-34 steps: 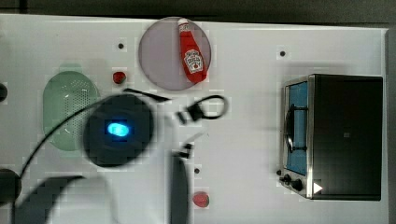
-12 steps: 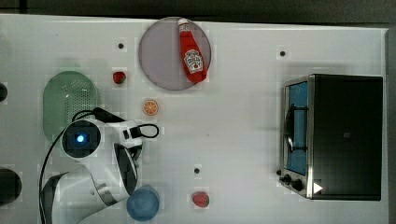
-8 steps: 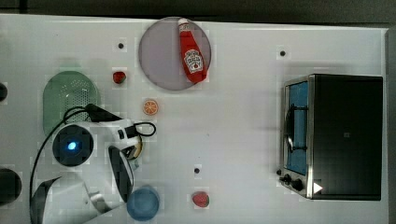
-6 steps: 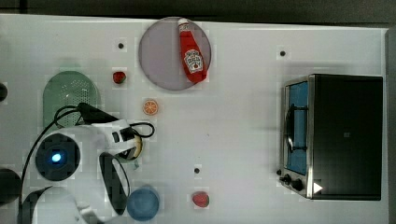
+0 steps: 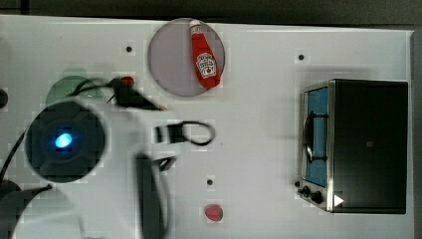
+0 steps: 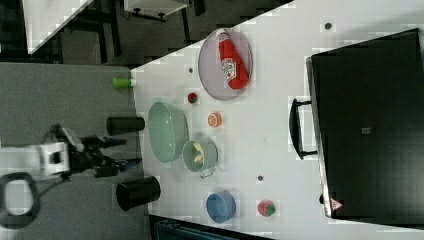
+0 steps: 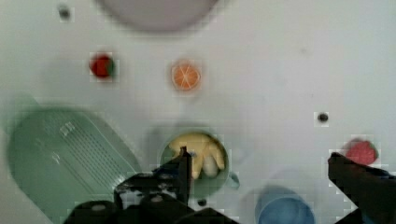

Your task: Pick Banana and place it in mug.

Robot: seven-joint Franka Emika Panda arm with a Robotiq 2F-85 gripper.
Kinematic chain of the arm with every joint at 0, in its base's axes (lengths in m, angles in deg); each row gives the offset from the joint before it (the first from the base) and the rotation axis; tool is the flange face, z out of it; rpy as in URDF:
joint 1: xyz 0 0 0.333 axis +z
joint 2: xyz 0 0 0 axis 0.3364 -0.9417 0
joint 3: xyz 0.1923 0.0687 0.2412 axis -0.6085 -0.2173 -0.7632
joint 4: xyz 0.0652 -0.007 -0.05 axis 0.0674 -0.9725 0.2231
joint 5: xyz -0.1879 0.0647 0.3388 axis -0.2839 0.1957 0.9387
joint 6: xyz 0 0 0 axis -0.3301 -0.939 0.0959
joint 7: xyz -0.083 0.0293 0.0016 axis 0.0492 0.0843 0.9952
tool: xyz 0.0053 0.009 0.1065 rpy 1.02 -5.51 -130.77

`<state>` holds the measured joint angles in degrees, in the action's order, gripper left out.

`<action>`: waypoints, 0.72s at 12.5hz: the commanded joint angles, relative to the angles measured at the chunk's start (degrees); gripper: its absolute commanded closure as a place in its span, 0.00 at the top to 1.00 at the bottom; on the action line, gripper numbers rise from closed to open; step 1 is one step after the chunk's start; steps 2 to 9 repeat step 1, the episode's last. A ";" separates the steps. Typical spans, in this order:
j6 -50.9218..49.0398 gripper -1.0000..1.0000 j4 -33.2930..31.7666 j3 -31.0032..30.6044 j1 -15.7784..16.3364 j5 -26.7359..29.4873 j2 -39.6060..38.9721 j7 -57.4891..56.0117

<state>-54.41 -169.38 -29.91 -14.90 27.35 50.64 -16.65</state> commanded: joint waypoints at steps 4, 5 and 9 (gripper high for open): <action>-4.83 1.00 4.44 8.25 -3.25 0.19 0.43 -1.74; -4.83 1.00 4.44 8.25 -3.25 0.19 0.43 -1.74; -4.83 1.00 4.44 8.25 -3.25 0.19 0.43 -1.74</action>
